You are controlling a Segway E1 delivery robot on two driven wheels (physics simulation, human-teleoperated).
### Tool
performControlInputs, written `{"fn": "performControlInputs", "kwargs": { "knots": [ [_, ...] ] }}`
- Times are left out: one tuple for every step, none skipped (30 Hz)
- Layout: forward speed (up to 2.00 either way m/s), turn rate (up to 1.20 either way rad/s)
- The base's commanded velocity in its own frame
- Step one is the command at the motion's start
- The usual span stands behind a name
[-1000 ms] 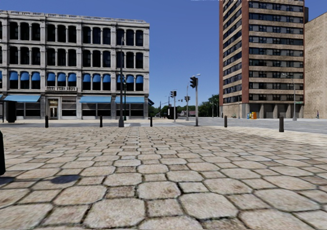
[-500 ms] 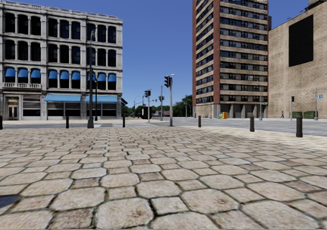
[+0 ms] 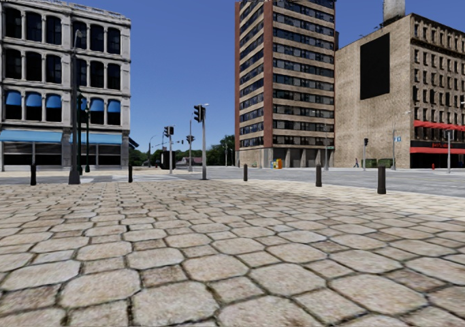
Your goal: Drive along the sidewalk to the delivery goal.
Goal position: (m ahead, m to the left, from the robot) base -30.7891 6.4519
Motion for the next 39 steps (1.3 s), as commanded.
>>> {"fn": "performControlInputs", "kwargs": {
  "knots": [
    [0.94,-0.62],
    [0.94,-0.63],
    [0.94,-0.63],
    [0.94,-0.63],
    [0.94,-0.63],
    [0.94,-0.63],
    [0.94,-0.63],
    [0.94,-0.63],
    [0.94,-0.63],
    [0.94,-0.63],
    [0.94,-0.63],
    [0.94,-0.63],
    [0.94,-0.63],
    [0.94,-0.63],
    [0.95,-0.61],
    [0.95,-0.61],
    [0.97,-0.59],
    [0.99,-0.57],
    [1.01,-0.56],
    [1.03,-0.56],
    [1.04,-0.55],
    [1.04,-0.55],
    [1.04,-0.55],
    [1.04,-0.55],
    [1.04,-0.55],
    [1.04,-0.55],
    [1.04,-0.55],
    [1.04,-0.55],
    [1.05,-0.55],
    [1.06,-0.55],
    [1.09,-0.55],
    [1.1,-0.55],
    [1.11,-0.55],
    [1.12,-0.55],
    [1.13,-0.55],
    [1.13,-0.55],
    [1.13,-0.55],
    [1.13,-0.57],
    [1.13,-0.58]
  ]
}}
